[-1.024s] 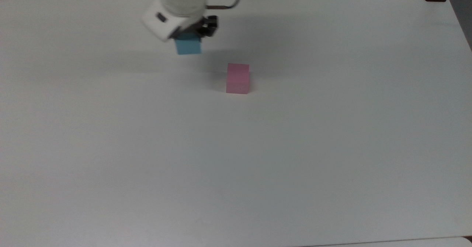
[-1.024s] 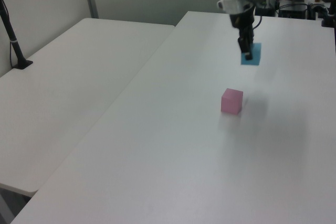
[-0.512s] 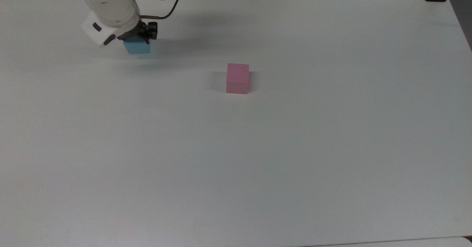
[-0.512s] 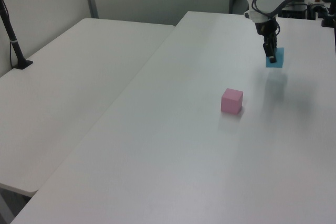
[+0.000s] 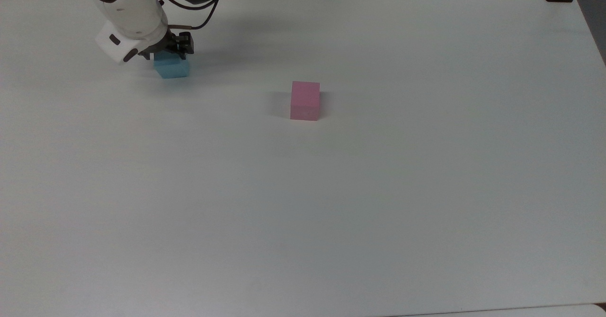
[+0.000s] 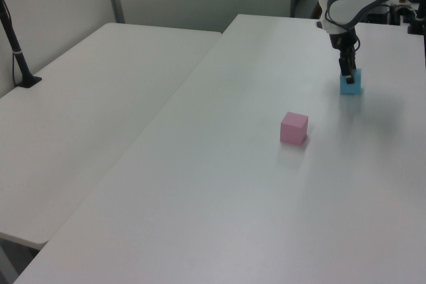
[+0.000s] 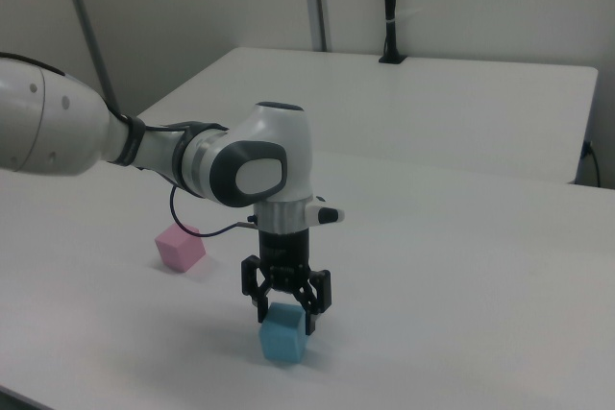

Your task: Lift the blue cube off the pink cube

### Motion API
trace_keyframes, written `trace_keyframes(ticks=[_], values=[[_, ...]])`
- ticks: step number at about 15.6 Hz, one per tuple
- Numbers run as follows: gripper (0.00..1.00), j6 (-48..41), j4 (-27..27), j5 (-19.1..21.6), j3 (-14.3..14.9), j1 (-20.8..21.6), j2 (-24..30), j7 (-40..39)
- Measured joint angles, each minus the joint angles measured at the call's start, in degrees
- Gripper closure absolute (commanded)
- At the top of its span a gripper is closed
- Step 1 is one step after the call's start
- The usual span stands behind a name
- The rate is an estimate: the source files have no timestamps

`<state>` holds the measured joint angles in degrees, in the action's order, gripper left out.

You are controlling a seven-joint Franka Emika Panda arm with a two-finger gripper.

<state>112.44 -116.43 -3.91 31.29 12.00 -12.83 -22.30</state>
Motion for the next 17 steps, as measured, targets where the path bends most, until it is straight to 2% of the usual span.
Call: trace_keyframes(ticks=[3, 5, 8, 11, 14, 17], values=[[0.00, 0.0, 0.5, 0.0, -0.1, 0.1, 0.0, 0.0], [0.00, -2.6, 3.3, 0.0, -1.3, 0.1, 1.0, 3.2], [0.00, -13.8, 13.4, 0.0, -7.4, -0.3, 4.4, 12.6], [0.00, -23.0, 22.2, 0.0, -14.0, -0.5, 8.2, 16.5], [0.00, -25.5, 25.0, 0.0, -19.3, -1.6, 10.7, 22.1], [0.00, -26.8, 25.2, 0.0, -21.2, -2.6, 11.7, 25.0]])
